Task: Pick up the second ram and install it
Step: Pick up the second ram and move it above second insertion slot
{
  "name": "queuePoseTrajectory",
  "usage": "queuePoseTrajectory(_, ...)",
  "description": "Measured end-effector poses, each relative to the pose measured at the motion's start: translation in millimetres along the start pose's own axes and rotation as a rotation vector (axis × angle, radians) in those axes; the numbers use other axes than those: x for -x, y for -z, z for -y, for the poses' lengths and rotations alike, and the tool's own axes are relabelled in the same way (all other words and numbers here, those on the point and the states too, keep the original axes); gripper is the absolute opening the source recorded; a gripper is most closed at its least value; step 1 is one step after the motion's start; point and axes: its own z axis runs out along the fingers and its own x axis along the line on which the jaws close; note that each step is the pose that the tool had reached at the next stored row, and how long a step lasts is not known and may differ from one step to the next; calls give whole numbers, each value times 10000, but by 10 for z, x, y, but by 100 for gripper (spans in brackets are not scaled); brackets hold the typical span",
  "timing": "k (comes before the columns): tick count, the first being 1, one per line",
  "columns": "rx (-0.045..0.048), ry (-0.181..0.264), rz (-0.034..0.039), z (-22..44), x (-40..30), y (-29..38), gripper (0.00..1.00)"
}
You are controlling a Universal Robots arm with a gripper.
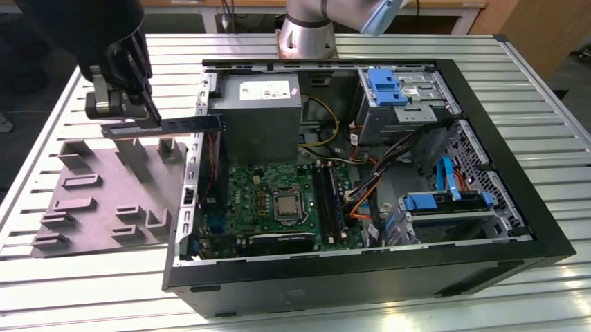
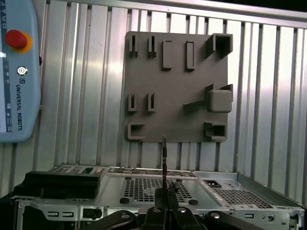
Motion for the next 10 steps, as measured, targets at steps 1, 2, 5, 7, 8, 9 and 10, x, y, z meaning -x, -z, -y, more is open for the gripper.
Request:
queuePoseTrajectory(1,0,0,0,8,0,0,11)
queuePoseTrajectory(2,0,0,0,18,-1,0,11)
queuePoseTrajectory(5,0,0,0,48,-2,0,11)
queuePoseTrajectory(7,0,0,0,69,-4,1,11)
queuePoseTrajectory(8,0,0,0,79,-4,1,11)
queuePoseTrajectory(9,0,1,0,88,-5,1,11)
queuePoseTrajectory(10,0,0,-1,98,-5,1,11)
